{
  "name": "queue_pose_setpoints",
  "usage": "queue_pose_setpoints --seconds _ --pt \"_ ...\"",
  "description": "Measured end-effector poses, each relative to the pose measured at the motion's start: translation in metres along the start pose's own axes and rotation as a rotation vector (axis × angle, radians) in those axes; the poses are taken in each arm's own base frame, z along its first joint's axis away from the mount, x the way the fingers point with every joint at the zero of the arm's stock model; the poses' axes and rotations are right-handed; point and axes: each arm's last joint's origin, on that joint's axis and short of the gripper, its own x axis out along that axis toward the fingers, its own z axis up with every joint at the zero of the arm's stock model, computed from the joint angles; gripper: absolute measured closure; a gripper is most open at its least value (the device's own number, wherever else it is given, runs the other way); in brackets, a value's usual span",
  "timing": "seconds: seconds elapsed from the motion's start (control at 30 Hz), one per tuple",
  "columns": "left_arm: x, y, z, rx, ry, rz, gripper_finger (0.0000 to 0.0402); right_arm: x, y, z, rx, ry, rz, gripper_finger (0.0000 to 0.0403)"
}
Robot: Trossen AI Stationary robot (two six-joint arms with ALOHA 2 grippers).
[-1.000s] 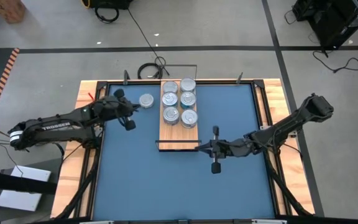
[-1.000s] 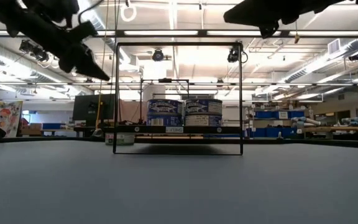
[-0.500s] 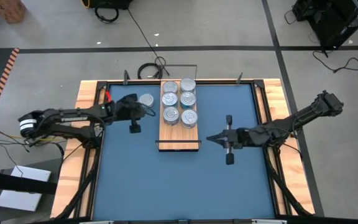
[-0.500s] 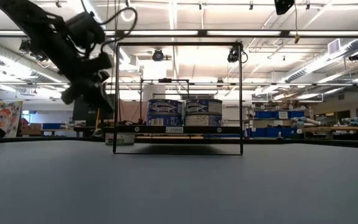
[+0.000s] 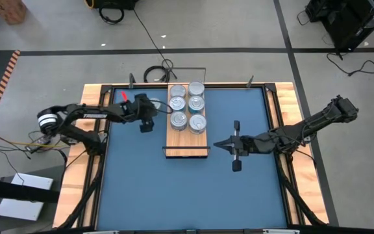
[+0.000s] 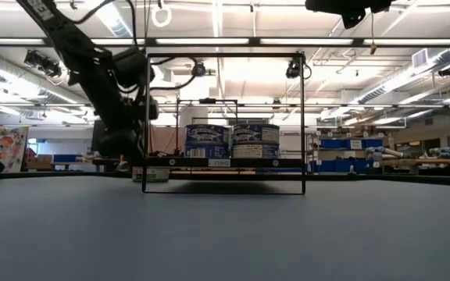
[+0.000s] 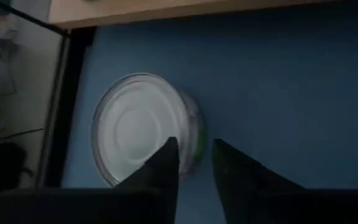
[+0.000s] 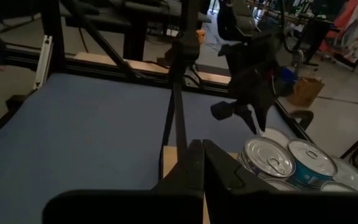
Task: Stack canned seafood by type on shelf
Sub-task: Stack the green tuna can on top of the other green tuna can on the shelf
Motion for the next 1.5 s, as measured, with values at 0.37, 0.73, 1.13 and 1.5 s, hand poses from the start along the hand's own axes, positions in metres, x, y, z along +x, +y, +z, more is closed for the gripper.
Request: queue_pose_setpoints --seconds 0.37,0.73,1.13,1.5 --pt "0.021 -0.004 -0.003 0.062 0.075 0.06 0.0262 0.0 0.0 0.0 -0.007 0.002 -0.001 0.0398" --pt "0.029 -0.005 -0.004 0.13 0.124 0.107 0.0372 0.0 0.0 0.0 -0.009 0.002 -0.001 0.0398" --pt "0.021 -0.011 -0.001 0.17 0.113 0.1 0.04 0.0 0.0 0.0 -0.01 0.003 -0.001 0.0398" --pt "-0.005 -0.008 0.02 0.211 0.117 0.069 0.0401 0.0 0.0 0.0 -0.008 0.003 -0.001 0.0398"
